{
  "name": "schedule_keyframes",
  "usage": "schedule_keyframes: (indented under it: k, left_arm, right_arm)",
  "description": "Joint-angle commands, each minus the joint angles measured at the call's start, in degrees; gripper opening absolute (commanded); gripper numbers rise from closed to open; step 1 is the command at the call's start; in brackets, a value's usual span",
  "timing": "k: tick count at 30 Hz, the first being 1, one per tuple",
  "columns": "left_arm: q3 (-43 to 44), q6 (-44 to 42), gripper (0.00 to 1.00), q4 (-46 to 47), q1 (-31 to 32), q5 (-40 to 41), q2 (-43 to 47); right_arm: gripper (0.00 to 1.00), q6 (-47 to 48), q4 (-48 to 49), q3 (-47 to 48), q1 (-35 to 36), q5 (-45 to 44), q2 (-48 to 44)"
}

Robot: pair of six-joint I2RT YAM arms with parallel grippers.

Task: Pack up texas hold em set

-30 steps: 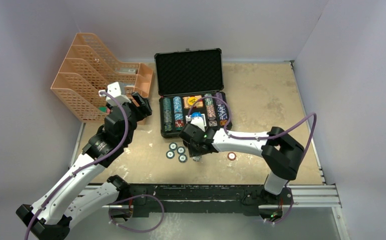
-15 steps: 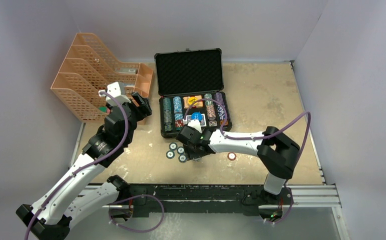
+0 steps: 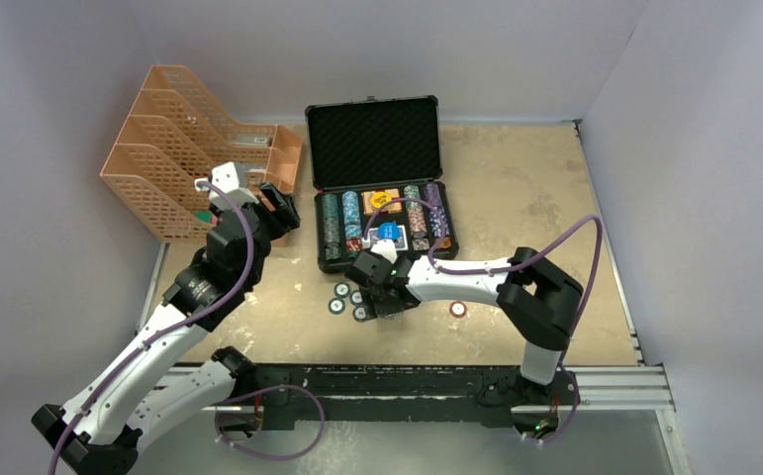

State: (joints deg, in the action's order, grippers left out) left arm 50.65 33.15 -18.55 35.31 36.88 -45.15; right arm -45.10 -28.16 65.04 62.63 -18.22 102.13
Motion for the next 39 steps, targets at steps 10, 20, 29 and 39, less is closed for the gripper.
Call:
schedule_keyframes:
  k: [10,20,29,39]
  left_arm:
    - [0.32,-1.33,0.66,1.08,-0.24,1.17,0.16]
    - [0.32,-1.33,0.66,1.21,-0.29,1.04,0.1]
    - [0.25,-0.88,0.66,1.25,-0.26,-0.18,-0.29]
    - [-4.39,5.87,0.66,2.93,-0.26,-8.5,-0.57]
  right_arm:
    - [0.56,-2.32,-0.56,-0.57,-0.58,3.97,2.68]
    - [0.34,-2.42,0.65,-2.06,-1.87,4.49,0.85]
    - [0.26,-3.79,-0.27,-1.67,-2.74,1.63,-5.04]
    - [0.25,-4.0,0.65,-2.35,-6.65,2.9,-13.12]
